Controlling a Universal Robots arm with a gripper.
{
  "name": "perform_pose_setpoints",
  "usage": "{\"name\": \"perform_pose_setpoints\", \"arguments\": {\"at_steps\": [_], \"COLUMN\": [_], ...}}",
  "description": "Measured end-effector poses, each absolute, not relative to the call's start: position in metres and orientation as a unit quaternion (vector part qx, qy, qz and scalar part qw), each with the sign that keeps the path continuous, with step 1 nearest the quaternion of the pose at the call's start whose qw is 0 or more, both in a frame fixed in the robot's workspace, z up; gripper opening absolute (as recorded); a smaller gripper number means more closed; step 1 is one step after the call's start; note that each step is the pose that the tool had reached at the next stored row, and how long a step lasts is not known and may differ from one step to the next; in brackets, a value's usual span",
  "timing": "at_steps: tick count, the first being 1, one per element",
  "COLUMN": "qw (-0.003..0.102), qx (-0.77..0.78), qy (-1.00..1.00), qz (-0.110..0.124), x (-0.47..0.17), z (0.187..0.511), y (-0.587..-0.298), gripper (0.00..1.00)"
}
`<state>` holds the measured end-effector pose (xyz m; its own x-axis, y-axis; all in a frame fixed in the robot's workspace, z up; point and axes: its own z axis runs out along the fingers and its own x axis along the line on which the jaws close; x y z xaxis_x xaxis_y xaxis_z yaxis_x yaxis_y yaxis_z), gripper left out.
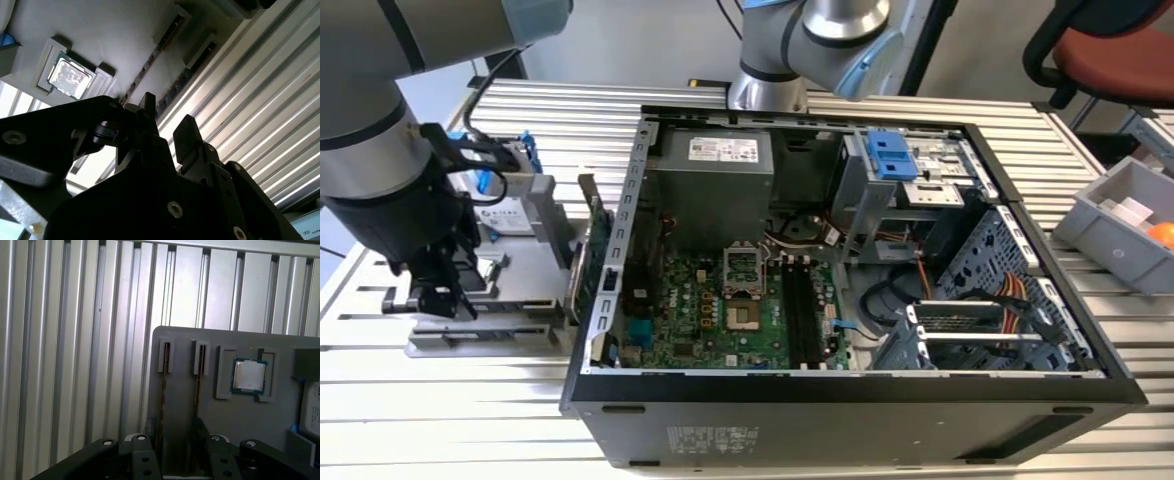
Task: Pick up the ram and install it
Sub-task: 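Pick up the ram and move it above insertion slot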
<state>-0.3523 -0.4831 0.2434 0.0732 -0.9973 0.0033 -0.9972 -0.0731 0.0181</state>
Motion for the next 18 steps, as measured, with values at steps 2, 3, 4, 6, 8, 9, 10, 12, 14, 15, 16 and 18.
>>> {"name": "perform_pose_setpoints", "arguments": {"at_steps": [2, 3, 4, 6, 8, 9, 10, 12, 14, 15, 16, 18], "qw": [0.008, 0.008, 0.008, 0.008, 0.008, 0.008, 0.008, 0.008, 0.008, 0.008, 0.008, 0.008], "qx": [0.732, 0.732, 0.732, 0.732, 0.732, 0.732, 0.732, 0.732, 0.732, 0.732, 0.732, 0.732], "qy": [-0.681, -0.681, -0.681, -0.681, -0.681, -0.681, -0.681, -0.681, -0.681, -0.681, -0.681, -0.682], "qz": [-0.005, -0.005, -0.005, -0.005, -0.005, -0.005, -0.005, -0.005, -0.005, -0.005, -0.005, -0.005], "x": [-0.3523, -0.3522, -0.3523, -0.3522, -0.3522, -0.3522, -0.3522, -0.3522, -0.3523, -0.3523, -0.3523, -0.3523], "z": [0.243, 0.2425, 0.2421, 0.2412, 0.2404, 0.2399, 0.2393, 0.2382, 0.2373, 0.2369, 0.2364, 0.2355], "y": [-0.4831, -0.483, -0.483, -0.483, -0.4831, -0.483, -0.483, -0.483, -0.4834, -0.484, -0.4849, -0.487], "gripper": [1.0, 1.0, 1.0, 1.0, 1.0, 1.0, 1.0, 1.0, 1.0, 1.0, 1.0, 1.0]}}
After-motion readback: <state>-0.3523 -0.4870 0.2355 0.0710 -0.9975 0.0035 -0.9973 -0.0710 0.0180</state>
